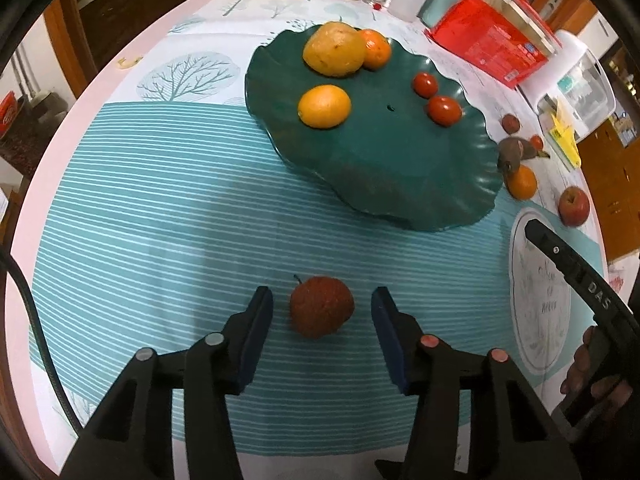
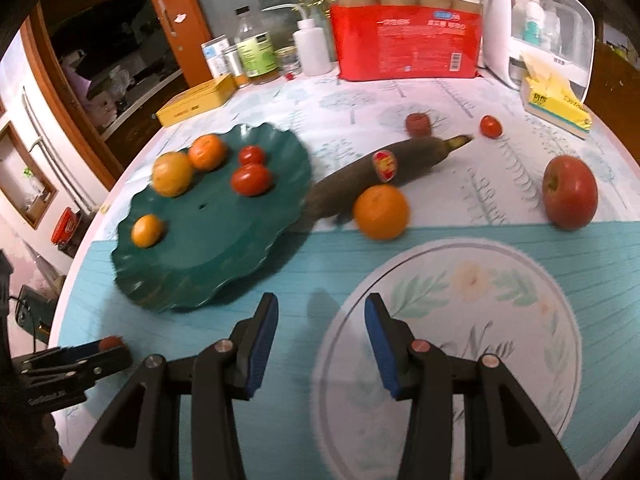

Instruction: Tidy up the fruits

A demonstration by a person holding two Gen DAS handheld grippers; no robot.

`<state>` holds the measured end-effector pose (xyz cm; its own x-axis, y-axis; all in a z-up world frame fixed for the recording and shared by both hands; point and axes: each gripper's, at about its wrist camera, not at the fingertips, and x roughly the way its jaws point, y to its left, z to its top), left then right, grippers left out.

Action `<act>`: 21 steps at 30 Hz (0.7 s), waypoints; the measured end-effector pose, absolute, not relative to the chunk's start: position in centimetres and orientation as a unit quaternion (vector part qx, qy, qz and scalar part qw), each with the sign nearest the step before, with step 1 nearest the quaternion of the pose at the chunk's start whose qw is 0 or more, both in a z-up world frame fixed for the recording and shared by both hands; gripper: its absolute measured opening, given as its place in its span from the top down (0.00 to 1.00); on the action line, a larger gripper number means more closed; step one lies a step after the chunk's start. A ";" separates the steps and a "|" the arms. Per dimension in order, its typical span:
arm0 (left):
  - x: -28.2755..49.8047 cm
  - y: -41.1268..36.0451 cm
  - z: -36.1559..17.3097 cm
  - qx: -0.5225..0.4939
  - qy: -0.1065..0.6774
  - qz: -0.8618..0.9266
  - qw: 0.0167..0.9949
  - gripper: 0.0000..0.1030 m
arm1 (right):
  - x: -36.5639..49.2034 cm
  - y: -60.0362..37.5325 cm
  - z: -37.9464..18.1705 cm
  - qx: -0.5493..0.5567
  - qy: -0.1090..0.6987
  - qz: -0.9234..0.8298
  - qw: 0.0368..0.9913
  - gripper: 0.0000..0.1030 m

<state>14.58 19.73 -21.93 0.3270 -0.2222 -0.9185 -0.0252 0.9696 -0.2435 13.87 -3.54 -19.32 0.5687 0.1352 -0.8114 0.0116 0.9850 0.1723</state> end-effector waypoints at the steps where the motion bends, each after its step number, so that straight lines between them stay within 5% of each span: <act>1: 14.6 19.8 -22.0 -0.112 0.575 -0.059 0.808 0.55 | 14.3 -3.9 -19.5 0.076 0.461 0.034 0.883 0.56; 8: 14.8 19.8 -22.1 -0.131 0.567 -0.032 0.813 0.70 | 16.9 -5.0 -20.7 0.036 0.455 0.028 0.889 0.56; 21: 14.9 19.7 -22.1 -0.140 0.565 -0.006 0.813 0.71 | 19.3 -5.8 -22.1 0.007 0.432 0.023 0.902 0.56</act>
